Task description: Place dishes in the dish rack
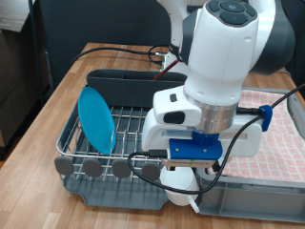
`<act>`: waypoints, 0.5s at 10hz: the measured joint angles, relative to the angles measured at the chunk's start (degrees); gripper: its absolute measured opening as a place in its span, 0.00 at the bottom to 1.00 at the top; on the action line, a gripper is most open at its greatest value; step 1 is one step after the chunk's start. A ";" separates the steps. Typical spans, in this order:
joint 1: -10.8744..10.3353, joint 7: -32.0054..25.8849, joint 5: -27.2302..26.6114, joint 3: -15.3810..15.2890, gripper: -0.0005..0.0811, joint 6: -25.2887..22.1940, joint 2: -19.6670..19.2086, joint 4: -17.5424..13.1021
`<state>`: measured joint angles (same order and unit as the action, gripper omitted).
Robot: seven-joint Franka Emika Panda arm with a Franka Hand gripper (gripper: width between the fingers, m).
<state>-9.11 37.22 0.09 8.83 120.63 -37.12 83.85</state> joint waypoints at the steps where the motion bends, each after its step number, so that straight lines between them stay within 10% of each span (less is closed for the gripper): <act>1: 0.00 -0.69 -0.09 -0.16 0.95 -2.77 0.00 -1.49; 5: -0.04 -1.55 -0.11 -0.43 0.99 -6.10 0.47 -5.54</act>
<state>-9.15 35.67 -0.02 8.40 114.53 -36.65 78.31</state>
